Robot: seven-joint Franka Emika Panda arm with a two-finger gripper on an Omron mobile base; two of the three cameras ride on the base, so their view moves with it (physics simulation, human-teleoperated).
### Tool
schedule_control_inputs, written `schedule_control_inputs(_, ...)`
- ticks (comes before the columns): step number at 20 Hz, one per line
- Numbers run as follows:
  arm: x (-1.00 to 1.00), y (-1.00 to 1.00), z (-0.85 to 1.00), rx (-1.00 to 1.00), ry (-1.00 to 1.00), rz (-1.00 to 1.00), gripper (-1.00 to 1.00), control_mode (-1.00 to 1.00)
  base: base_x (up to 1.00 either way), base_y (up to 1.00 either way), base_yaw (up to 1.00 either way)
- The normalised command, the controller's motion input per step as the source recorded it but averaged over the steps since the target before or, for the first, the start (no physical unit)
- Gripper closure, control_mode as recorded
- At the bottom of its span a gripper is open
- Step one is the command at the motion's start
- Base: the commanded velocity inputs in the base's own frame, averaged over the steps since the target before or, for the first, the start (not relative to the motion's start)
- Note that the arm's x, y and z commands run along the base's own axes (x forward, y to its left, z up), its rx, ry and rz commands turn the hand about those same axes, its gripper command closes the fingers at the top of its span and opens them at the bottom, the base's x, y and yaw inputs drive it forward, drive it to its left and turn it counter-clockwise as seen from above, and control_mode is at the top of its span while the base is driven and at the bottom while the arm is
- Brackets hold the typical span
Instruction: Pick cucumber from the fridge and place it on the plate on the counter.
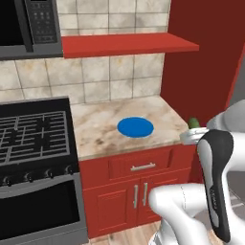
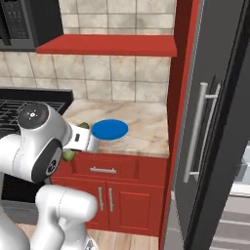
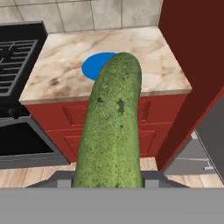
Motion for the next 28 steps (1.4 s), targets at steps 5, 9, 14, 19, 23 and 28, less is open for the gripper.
schedule_control_inputs(5, 0.0, 0.0, 0.0, 0.0, 0.0, 0.0, 1.0, 1.0, 0.7, 0.53, 0.0)
schedule_control_inputs(9, 0.6, 0.08, 0.0, -0.01, 0.0, 0.0, 1.0, -1.0, 0.0, 0.0, 0.0)
schedule_control_inputs(14, 0.71, -0.02, -0.02, 0.0, 0.0, 0.0, 1.0, -1.0, 0.0, 0.0, 0.0)
schedule_control_inputs(19, 0.6, -0.15, -0.38, 0.02, 0.0, 0.0, 1.0, -1.0, 0.0, 0.0, 0.0)
schedule_control_inputs(23, 0.86, -0.04, -0.61, 0.03, 0.0, 0.0, 1.0, -1.0, 0.0, 0.0, 0.0)
schedule_control_inputs(28, 1.0, -0.06, -0.81, 0.0, 0.05, 0.0, 1.0, -1.0, 0.0, 0.0, 0.0)
